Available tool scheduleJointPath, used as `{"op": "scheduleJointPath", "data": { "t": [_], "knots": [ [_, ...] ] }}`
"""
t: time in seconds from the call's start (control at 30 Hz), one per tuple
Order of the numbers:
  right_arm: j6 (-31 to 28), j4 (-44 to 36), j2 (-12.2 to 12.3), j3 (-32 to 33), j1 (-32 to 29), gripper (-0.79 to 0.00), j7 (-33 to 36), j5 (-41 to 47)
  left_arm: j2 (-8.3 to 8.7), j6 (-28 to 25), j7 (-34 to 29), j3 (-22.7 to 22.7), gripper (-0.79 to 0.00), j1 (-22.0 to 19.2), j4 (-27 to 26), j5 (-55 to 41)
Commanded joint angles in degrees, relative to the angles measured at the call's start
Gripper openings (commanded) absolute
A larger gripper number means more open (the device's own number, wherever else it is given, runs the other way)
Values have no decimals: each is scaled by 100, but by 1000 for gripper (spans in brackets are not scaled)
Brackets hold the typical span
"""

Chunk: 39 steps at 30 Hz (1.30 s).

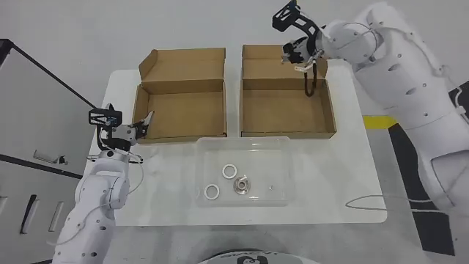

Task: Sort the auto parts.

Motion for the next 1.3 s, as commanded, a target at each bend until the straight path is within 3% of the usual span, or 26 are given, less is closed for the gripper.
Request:
{"op": "scheduleJointPath", "data": {
  "t": [0.0,0.37,1.0,1.27],
  "knots": [
    [88,106,-56,-112,-2,-785,-17,-18,0,0,0,0,0,0,0,0],
    [735,310,-159,-233,-316,-785,-166,-215,0,0,0,0,0,0,0,0],
    [1212,-385,263,720,-1554,-785,-132,-672,0,0,0,0,0,0,0,0],
    [1212,-385,263,720,-1554,-785,-132,-672,0,0,0,0,0,0,0,0]
  ]
}}
